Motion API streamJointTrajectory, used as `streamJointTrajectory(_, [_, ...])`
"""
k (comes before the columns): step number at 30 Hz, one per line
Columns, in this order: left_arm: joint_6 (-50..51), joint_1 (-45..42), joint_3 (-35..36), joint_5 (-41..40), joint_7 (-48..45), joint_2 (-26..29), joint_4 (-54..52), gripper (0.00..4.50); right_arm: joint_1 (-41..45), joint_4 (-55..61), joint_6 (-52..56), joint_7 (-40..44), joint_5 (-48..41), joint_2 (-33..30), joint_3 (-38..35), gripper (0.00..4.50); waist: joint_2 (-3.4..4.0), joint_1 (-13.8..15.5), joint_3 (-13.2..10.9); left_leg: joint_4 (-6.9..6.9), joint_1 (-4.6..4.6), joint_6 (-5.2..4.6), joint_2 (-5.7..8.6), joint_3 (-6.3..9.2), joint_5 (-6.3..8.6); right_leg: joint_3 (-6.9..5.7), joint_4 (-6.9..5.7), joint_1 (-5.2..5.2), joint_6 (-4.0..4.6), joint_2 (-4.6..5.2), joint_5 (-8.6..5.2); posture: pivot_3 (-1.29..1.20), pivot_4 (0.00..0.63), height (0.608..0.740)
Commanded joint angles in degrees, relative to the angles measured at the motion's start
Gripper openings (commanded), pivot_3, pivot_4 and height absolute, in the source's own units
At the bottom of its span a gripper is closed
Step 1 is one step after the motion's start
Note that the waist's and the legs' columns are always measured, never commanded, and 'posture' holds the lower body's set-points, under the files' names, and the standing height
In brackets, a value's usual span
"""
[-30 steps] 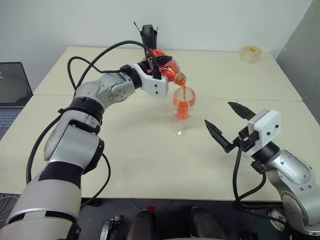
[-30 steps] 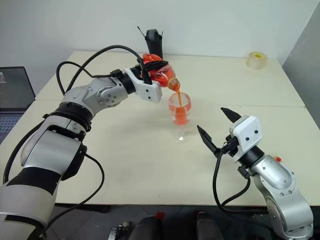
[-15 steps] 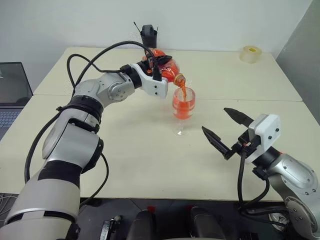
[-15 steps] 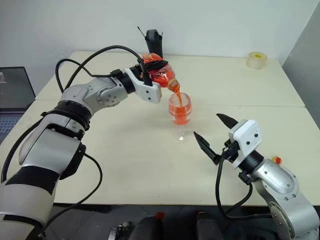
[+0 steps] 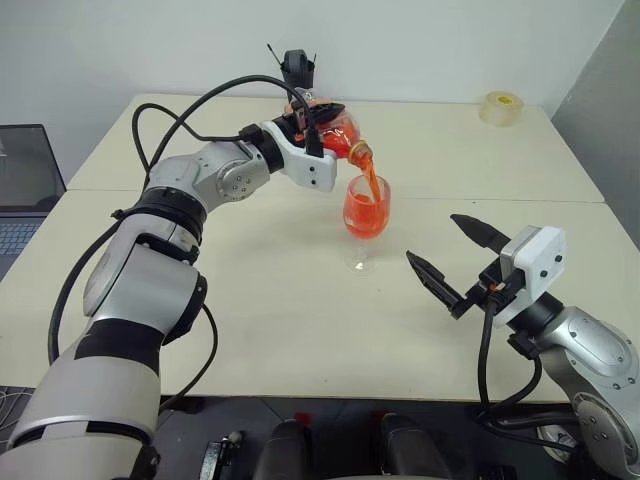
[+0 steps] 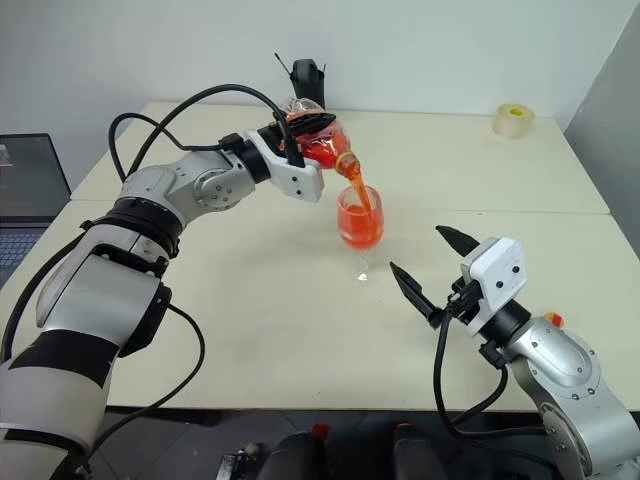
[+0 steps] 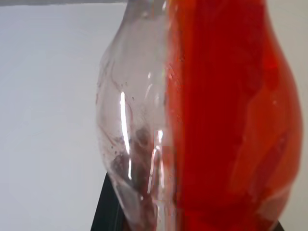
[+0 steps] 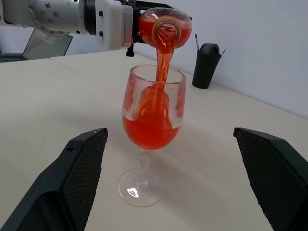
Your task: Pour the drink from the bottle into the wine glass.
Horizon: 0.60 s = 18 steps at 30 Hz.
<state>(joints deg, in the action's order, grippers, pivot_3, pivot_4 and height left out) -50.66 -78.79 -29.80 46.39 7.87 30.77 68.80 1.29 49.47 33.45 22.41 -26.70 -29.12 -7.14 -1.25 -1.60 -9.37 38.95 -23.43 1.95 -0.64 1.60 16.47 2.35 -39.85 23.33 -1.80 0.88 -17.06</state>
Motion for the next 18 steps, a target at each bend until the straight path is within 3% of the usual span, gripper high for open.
streamJointTrajectory(1, [0.03, -2.07, 0.62, -0.80, 0.92, 1.03, -0.19, 0.92, 0.86, 2.16, -0.36, -0.02, -0.74, -0.65, -0.60, 4.50, 0.00, 0.00, 0.00, 0.00, 0.00, 0.00, 0.00, 0.00, 0.00, 0.00, 0.00, 0.00, 0.00, 0.00, 0.00, 0.00, 0.150, 0.740])
streamJointTrajectory(5, [0.06, -1.29, 3.44, -5.02, -2.15, 0.09, 0.93, 0.92, 1.27, 1.92, -0.27, -0.03, -0.55, -0.67, -0.25, 4.50, 0.00, 0.00, 0.00, 0.00, 0.00, 0.00, 0.01, 0.00, 0.00, 0.00, 0.00, 0.00, 0.00, 0.00, 0.00, 0.00, 0.150, 0.740])
streamJointTrajectory(13, [0.73, 3.09, 14.62, -23.73, -21.92, -4.71, 1.17, 0.92, 2.73, 1.80, 0.35, -0.24, -0.78, -0.61, 0.16, 4.50, 0.00, -0.07, 0.01, 0.02, 0.02, 0.01, 0.02, -0.03, -0.01, -0.01, -0.02, 0.00, -0.01, 0.04, -0.01, 0.00, 0.150, 0.740])
streamJointTrajectory(18, [7.30, 8.09, 23.49, -37.85, -35.90, -7.48, -1.98, 0.92, 7.95, 1.94, 4.56, -1.93, -5.00, -0.35, -1.61, 4.50, 0.00, -0.35, 0.01, 0.03, 0.05, 0.01, 0.00, 0.00, -0.01, 0.01, -0.07, 0.00, 0.00, 0.04, -0.01, 0.00, 0.150, 0.740])
